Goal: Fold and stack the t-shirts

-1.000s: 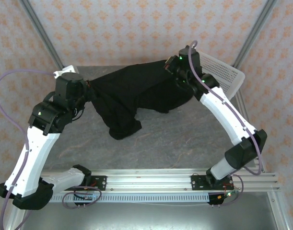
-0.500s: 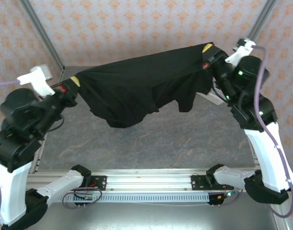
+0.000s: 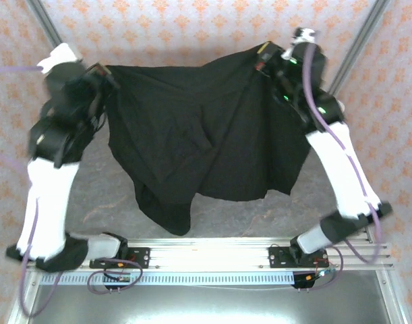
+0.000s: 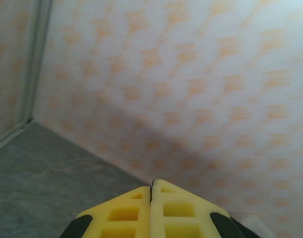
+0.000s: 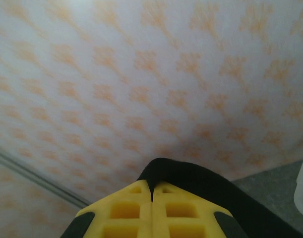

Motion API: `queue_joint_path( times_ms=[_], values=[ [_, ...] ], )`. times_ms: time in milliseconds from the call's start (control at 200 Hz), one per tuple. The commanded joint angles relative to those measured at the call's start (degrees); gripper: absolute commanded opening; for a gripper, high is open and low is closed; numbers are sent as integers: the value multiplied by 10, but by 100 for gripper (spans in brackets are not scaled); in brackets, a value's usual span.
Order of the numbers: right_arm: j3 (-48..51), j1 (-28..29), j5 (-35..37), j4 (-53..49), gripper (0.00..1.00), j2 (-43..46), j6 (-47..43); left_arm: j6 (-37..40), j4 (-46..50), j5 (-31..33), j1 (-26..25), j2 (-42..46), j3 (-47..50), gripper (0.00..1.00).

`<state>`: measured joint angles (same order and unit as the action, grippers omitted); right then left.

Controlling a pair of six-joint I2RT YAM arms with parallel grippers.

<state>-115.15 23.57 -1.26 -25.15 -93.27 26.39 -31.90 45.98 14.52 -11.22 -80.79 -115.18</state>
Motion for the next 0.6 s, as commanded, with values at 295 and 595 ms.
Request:
queue_joint_path(
  times_ms=[295,595],
  values=[
    [-433,-19,-120,-288,53,-440,23,-4,308,-110,121,-430,-371,62],
    [100,31,-97,-125,53,-149,50,-63,193,-129,137,-76,290,60]
  ],
)
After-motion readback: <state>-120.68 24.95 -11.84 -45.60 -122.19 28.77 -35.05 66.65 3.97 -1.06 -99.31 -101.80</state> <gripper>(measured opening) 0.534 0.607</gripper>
